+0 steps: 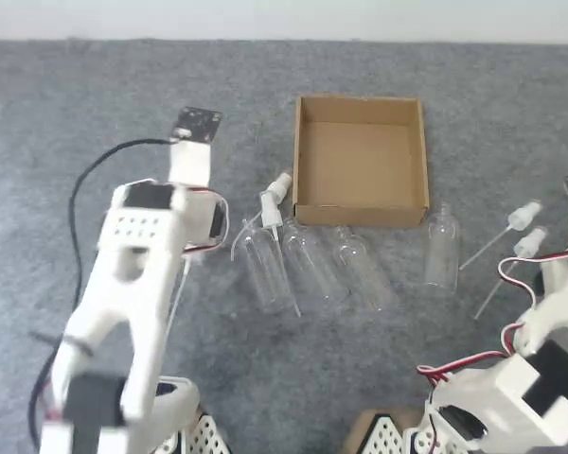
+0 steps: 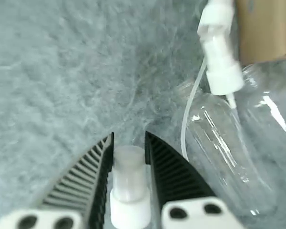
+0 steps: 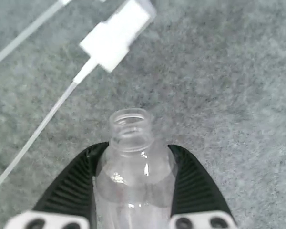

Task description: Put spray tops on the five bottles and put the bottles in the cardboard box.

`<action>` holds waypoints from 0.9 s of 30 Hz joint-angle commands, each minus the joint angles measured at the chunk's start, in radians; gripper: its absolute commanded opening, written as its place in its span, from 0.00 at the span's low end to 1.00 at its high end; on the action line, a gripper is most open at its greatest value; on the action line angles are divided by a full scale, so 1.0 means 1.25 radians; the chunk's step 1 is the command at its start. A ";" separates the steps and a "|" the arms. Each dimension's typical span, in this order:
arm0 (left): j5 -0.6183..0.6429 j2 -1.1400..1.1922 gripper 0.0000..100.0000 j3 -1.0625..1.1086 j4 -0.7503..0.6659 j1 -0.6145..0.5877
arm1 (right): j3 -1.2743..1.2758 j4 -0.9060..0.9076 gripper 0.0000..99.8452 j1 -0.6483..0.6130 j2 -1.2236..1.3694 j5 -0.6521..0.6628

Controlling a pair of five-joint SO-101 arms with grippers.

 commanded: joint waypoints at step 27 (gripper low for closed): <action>-0.004 -0.441 0.01 0.427 -0.218 -0.004 | 0.043 0.056 0.21 -0.066 -0.042 0.011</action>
